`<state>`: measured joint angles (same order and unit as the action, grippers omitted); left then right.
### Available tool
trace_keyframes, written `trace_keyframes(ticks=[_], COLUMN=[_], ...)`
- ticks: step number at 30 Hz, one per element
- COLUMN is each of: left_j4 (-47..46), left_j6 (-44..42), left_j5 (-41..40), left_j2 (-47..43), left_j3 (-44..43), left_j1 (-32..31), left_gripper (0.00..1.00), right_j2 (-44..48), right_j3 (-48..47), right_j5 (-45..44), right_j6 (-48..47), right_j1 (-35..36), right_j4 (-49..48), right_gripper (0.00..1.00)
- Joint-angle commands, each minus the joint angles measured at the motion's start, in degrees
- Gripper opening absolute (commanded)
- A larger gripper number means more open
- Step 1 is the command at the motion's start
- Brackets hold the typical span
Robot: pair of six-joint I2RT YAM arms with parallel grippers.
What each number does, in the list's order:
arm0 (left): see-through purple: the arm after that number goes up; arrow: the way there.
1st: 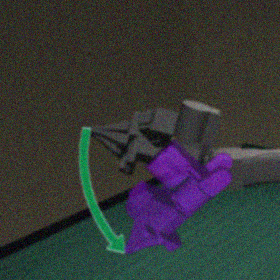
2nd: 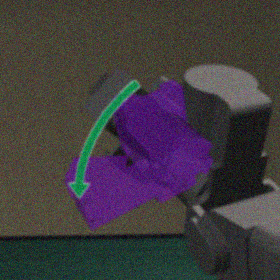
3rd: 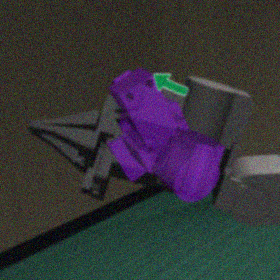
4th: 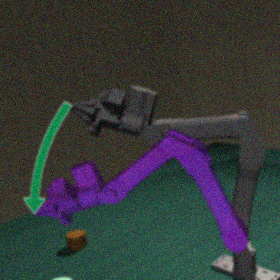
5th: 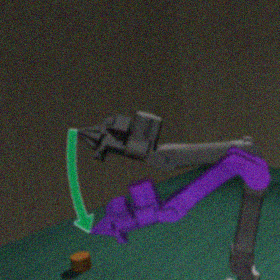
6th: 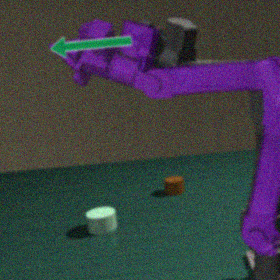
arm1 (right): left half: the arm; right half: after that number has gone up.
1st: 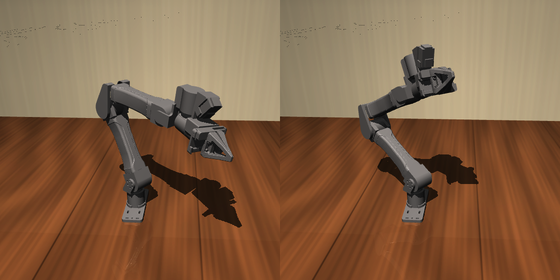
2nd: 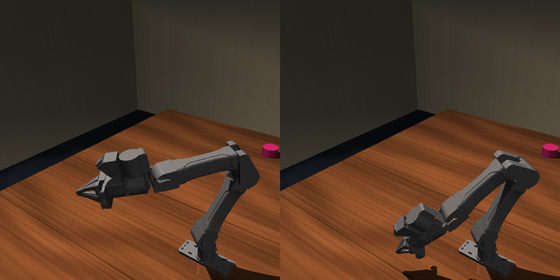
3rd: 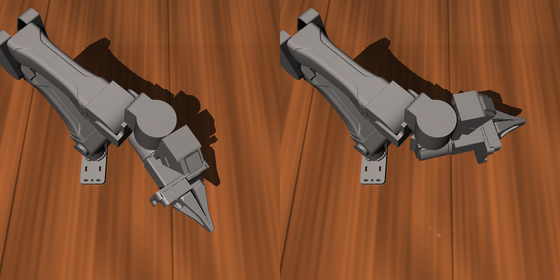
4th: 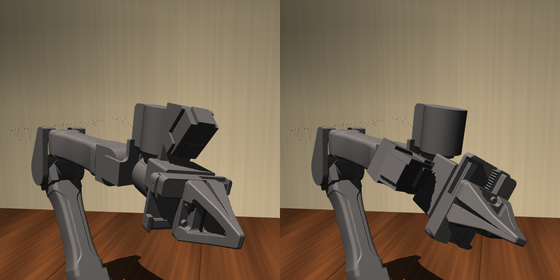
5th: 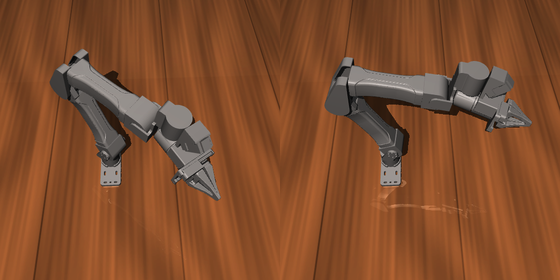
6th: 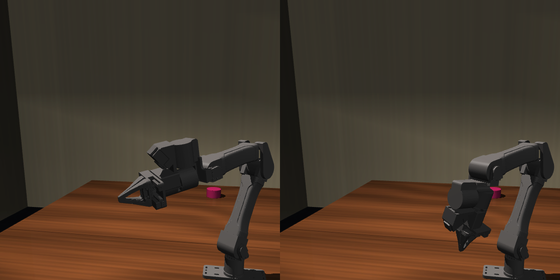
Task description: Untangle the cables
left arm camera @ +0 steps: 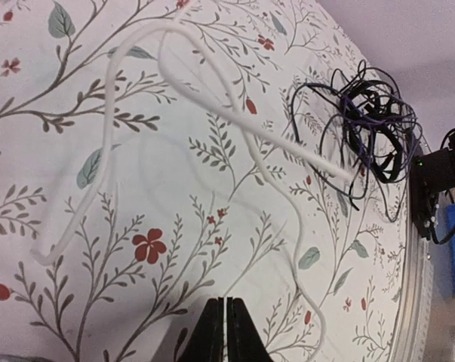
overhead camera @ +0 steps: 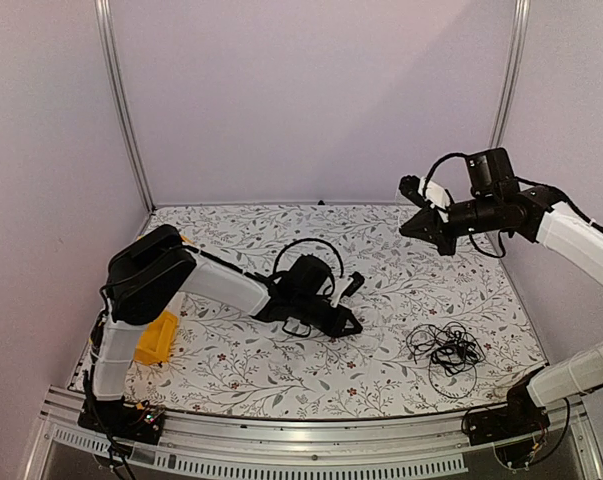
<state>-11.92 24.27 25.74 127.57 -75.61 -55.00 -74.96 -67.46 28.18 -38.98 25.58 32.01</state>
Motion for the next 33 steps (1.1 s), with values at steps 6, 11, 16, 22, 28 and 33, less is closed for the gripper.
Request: trace_keyframes(ticks=[6, 11, 16, 22, 28, 33], left_j4=[-8.24, -10.34, -10.15, -9.17, -9.08, -7.95], left_j6=[3.28, 5.22, 5.44, 4.42, 4.55, 3.80], left_j5=[3.18, 4.36, 4.60, 4.07, 3.51, 2.01], left_j2=[6.62, 9.84, 12.00, 12.67, 13.18, 12.28], left_j3=[-3.25, -3.38, -4.65, -5.04, -4.96, -5.41], left_j1=[0.22, 0.03, -0.97, -1.12, -1.32, -1.42], left_gripper=[0.00, 0.00, 0.00, 0.00, 0.00, 0.00], right_j2=[2.09, -0.66, -4.53, -9.84, -12.95, -12.73], right_j3=[-19.03, -33.07, -47.63, -64.12, -74.21, -73.47], right_j5=[6.56, 8.46, 6.43, 2.26, -0.80, -0.86], right_j6=[-0.73, -0.99, -1.72, -3.35, -4.81, -5.10], right_j1=[-6.35, -9.63, -11.07, -11.18, -11.19, -11.18], right_j4=[12.55, 15.27, 16.38, 17.38, 16.26, 16.26], right_gripper=[0.00, 0.00, 0.00, 0.00, 0.00, 0.00])
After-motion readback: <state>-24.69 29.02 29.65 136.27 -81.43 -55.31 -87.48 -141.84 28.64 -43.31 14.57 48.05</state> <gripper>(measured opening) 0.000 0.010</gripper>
